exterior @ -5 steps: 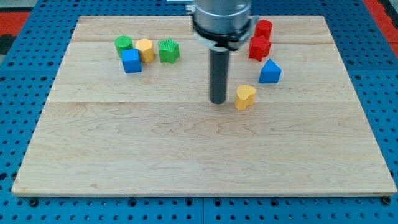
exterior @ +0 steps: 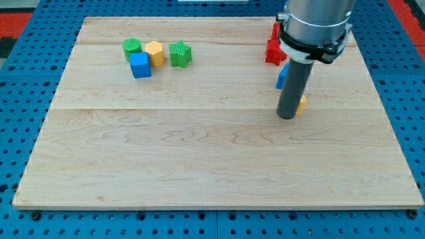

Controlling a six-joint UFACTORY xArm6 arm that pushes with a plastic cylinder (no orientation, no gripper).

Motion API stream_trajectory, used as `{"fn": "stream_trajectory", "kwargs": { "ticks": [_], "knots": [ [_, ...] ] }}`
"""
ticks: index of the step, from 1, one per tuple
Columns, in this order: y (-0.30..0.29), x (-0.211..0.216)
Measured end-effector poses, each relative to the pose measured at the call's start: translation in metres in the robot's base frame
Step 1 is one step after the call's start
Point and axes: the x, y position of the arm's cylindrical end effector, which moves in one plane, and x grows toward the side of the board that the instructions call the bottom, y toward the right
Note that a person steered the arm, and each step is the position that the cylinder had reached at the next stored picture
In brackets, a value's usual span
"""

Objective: Place the yellow heart below the blue triangle

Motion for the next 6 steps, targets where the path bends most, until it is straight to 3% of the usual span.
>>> {"fn": "stream_trajectory", "kwargs": {
  "ticks": [1,2,3,4,5,6],
  "knots": [
    [0.064,0.034],
    [0.152,0.02],
    [0.153,-0.021],
    [0.114,-0.046],
    [0.072,-0.058],
    [0.072,-0.061]
  ]
}}
